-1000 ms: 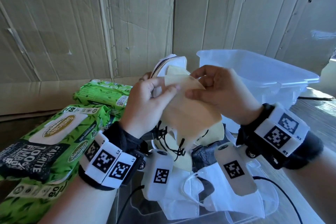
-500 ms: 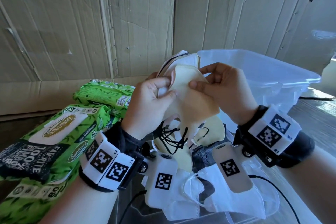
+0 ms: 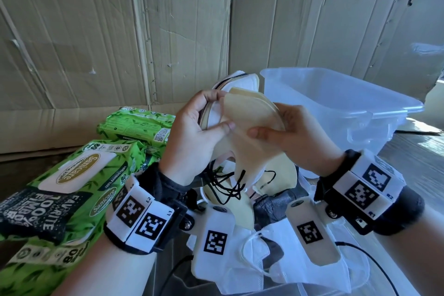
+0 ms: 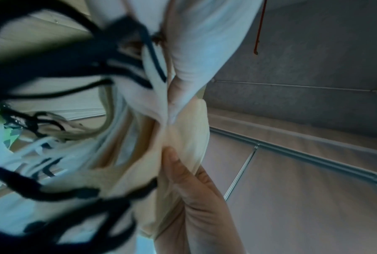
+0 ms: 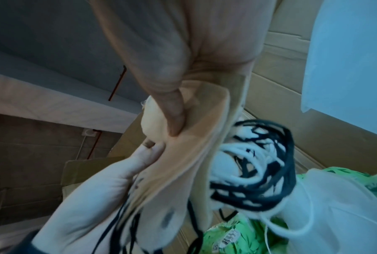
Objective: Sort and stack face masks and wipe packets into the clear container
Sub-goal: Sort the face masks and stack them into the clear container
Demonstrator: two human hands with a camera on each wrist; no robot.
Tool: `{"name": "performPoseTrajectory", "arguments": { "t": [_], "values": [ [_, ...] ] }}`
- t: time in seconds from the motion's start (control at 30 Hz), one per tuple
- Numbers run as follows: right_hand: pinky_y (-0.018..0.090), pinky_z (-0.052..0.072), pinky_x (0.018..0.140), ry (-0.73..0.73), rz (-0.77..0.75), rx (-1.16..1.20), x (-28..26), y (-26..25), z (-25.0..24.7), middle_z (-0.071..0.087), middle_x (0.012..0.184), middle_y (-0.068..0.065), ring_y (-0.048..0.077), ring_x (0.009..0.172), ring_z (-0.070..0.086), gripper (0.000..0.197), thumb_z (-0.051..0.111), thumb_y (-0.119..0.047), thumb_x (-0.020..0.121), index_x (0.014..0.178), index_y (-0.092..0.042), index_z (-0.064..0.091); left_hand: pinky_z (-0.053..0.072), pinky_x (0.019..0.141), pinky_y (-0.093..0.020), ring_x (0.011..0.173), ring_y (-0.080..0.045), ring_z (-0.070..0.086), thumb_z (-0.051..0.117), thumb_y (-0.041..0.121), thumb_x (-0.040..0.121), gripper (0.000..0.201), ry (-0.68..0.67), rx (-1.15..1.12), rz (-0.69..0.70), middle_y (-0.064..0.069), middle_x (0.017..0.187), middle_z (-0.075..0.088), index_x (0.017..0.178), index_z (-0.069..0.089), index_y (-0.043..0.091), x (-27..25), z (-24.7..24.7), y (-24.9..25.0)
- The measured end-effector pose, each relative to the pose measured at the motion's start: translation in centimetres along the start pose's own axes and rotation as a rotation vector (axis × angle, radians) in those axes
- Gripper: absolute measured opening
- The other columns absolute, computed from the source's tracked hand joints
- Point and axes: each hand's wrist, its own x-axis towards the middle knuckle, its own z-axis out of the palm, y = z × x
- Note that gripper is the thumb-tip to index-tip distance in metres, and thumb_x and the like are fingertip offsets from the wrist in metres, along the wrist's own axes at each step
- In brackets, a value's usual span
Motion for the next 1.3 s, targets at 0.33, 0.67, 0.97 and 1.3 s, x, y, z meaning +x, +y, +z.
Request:
{"name": "performPoseTrajectory", "arguments": {
  "t": [0.33, 0.67, 0.97, 1.3],
  "values": [
    [0.039, 0.045, 0.057, 0.354, 0.171, -0.343, 1.3, 0.6, -4.7, 0.054, 0.068, 0.013, 0.026, 0.063, 0.052, 0.014, 0.068, -0.015, 0.069, 0.072, -0.007, 0.057, 0.036, 0.067, -0.012, 0.073, -0.004, 0.049, 0.051, -0.001, 0.091, 0.035, 0.111, 0.114, -0.087, 0.010, 0.077, 0.064, 0.082, 0.068, 0.028, 0.5, -1.0, -0.7],
    [0.028, 0.042, 0.056, 0.070, 0.031, -0.301, 0.3, -1.8, 1.3, 0.056, 0.063, -0.004, 0.019, 0.058, 0.053, 0.016, 0.065, -0.023, 0.077, 0.076, -0.021, 0.049, 0.045, 0.097, -0.049, 0.087, -0.027, 0.061, 0.048, 0.061, 0.079, 0.056, -0.069, 0.059, -0.135, -0.022, 0.088, 0.067, 0.076, 0.068, 0.009, -0.6, 0.8, 0.7],
    [0.019, 0.044, 0.059, 0.071, -0.091, 0.083, 0.1, -2.1, 0.6, 0.061, 0.078, 0.006, 0.013, 0.063, 0.058, 0.021, 0.058, -0.010, 0.085, 0.099, -0.025, 0.059, 0.046, 0.081, -0.035, 0.081, -0.014, 0.063, 0.062, 0.019, 0.079, 0.012, -0.066, -0.083, -0.218, 0.002, 0.083, 0.072, 0.076, 0.073, 0.020, 0.0, -0.1, 0.4],
    [0.020, 0.044, 0.069, 0.368, -0.315, -0.242, 0.0, -2.0, -0.3, 0.054, 0.098, 0.000, 0.009, 0.072, 0.055, 0.034, 0.072, -0.024, 0.066, 0.092, -0.045, 0.063, 0.052, 0.076, -0.025, 0.078, -0.006, 0.064, 0.067, 0.013, 0.079, 0.011, -0.162, -0.011, -0.128, 0.007, 0.083, 0.073, 0.089, 0.068, 0.020, -0.3, 0.1, 0.5]
  ]
}}
